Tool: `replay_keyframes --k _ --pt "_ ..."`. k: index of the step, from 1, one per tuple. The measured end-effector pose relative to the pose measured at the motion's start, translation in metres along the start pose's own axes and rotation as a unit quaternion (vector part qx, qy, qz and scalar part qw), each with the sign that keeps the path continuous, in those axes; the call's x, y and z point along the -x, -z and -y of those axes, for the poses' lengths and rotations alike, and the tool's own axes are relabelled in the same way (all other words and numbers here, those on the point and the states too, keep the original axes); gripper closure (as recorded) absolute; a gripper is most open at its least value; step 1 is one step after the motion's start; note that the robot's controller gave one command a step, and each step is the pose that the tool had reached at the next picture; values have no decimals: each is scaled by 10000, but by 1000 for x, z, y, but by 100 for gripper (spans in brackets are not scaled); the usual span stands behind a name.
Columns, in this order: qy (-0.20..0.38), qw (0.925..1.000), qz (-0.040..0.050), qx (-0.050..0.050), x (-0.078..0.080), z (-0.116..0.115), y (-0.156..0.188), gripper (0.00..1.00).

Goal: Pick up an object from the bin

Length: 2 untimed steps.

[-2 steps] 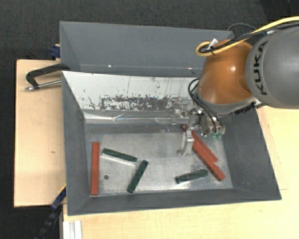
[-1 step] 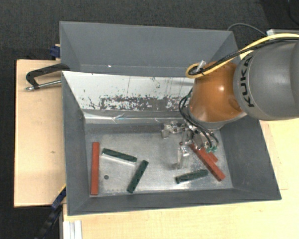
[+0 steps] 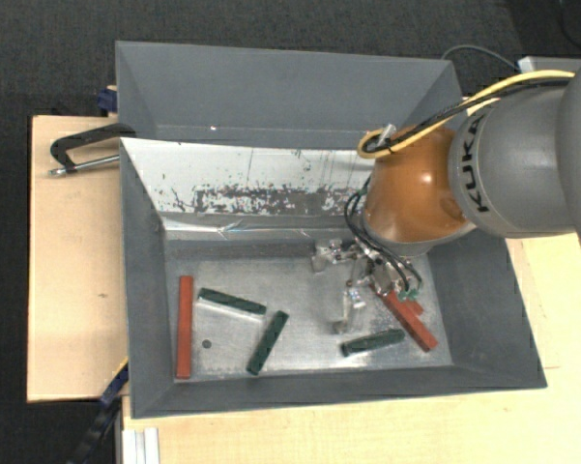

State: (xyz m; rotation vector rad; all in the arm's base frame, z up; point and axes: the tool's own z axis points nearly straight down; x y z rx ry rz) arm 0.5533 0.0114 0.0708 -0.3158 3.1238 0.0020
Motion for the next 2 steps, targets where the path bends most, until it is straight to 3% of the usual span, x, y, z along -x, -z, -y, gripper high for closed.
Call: replay_keyframes --k 1,2 --pt "585 9983 -22 6 -15 -5 46 0" --pt "948 9955 41 -13 -15 -2 63 0"
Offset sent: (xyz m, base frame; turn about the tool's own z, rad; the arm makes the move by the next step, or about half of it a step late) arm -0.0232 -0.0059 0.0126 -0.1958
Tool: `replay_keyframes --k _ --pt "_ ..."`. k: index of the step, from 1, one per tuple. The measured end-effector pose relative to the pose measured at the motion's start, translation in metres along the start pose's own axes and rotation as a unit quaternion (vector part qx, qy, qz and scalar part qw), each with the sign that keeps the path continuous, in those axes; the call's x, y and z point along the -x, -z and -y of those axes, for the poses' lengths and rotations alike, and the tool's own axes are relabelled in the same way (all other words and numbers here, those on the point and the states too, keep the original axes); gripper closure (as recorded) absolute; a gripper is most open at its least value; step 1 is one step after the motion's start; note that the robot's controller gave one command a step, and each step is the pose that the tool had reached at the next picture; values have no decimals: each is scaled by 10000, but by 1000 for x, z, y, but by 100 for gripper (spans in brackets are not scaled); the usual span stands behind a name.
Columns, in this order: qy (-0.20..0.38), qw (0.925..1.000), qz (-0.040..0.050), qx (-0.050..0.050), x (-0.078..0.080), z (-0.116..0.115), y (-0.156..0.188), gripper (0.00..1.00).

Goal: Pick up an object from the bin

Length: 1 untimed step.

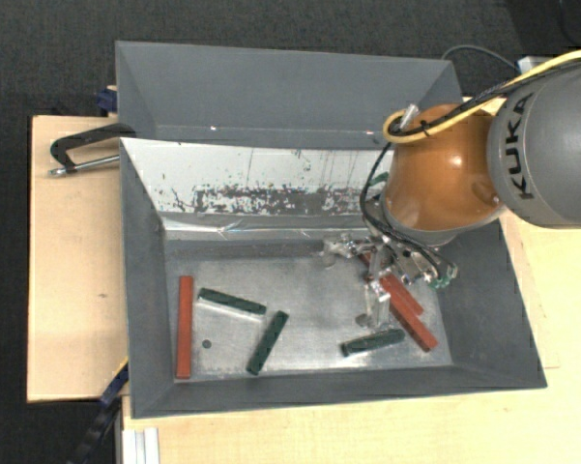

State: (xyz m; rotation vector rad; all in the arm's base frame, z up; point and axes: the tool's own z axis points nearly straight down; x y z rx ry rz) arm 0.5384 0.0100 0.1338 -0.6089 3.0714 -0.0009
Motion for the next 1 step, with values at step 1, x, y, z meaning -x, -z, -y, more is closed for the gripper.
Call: replay_keyframes --k 1 --pt "637 9980 -35 16 -21 -4 -29 0"
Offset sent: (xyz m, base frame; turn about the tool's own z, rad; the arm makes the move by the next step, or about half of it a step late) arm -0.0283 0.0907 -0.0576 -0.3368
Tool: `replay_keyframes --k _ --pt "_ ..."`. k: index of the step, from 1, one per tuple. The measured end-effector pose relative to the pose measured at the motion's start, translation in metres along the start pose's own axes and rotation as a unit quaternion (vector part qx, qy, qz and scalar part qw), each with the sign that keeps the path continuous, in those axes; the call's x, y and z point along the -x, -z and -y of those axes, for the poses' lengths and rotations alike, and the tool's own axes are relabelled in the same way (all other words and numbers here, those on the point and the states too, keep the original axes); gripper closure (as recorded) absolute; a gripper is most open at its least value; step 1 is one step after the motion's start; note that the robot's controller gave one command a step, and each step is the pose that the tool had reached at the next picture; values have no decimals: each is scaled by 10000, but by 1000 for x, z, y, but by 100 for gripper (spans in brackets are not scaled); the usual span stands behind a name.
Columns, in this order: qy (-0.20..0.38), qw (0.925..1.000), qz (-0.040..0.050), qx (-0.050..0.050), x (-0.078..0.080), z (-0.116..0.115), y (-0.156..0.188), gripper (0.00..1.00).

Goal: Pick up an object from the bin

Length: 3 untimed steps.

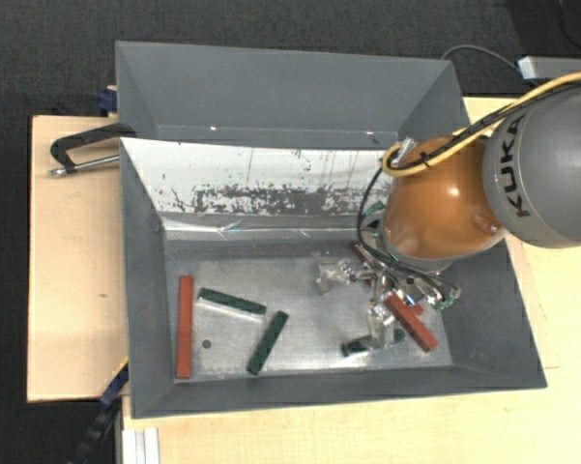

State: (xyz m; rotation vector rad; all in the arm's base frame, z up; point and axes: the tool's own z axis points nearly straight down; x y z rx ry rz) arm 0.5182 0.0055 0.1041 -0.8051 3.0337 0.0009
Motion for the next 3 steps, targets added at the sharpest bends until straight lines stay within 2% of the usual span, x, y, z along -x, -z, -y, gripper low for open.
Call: replay_keyframes --k 1,2,3 --pt "690 9976 -21 -6 13 -34 -15 0" --pt "1030 9947 -2 16 32 -77 -20 0" --pt "1690 9856 10 1 32 -81 -13 0"
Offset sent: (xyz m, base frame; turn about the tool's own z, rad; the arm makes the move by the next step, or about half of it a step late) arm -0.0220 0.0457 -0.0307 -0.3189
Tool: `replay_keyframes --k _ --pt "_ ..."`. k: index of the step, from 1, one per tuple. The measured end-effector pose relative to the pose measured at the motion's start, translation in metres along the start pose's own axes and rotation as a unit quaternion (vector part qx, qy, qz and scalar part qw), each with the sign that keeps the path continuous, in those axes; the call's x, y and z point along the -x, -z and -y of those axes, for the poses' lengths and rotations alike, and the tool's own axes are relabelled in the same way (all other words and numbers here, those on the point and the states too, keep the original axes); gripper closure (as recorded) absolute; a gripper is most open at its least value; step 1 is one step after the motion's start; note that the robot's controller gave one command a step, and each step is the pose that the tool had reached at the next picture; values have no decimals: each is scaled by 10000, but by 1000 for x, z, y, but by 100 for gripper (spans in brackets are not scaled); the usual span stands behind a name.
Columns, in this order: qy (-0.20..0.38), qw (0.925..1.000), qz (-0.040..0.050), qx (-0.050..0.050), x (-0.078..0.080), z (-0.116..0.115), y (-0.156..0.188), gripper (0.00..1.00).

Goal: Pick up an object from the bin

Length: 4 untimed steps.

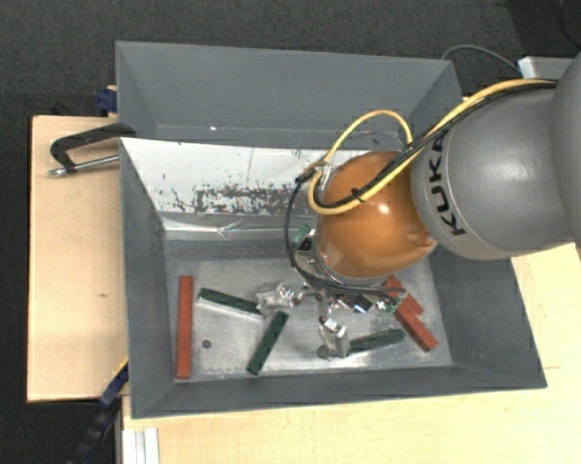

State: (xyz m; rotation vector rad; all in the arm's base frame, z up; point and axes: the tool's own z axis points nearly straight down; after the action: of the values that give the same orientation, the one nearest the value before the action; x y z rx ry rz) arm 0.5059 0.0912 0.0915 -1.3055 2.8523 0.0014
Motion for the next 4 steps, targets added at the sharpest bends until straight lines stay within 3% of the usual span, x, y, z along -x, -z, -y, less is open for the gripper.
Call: replay_keyframes --k 1,2,3,4 --pt "145 9999 -11 -13 13 -12 2 0" --pt "110 9999 -5 8 45 -44 -13 0" --pt "180 9998 -2 9 34 -42 -20 100" --pt "180 9998 -2 7 34 -42 -20 100"
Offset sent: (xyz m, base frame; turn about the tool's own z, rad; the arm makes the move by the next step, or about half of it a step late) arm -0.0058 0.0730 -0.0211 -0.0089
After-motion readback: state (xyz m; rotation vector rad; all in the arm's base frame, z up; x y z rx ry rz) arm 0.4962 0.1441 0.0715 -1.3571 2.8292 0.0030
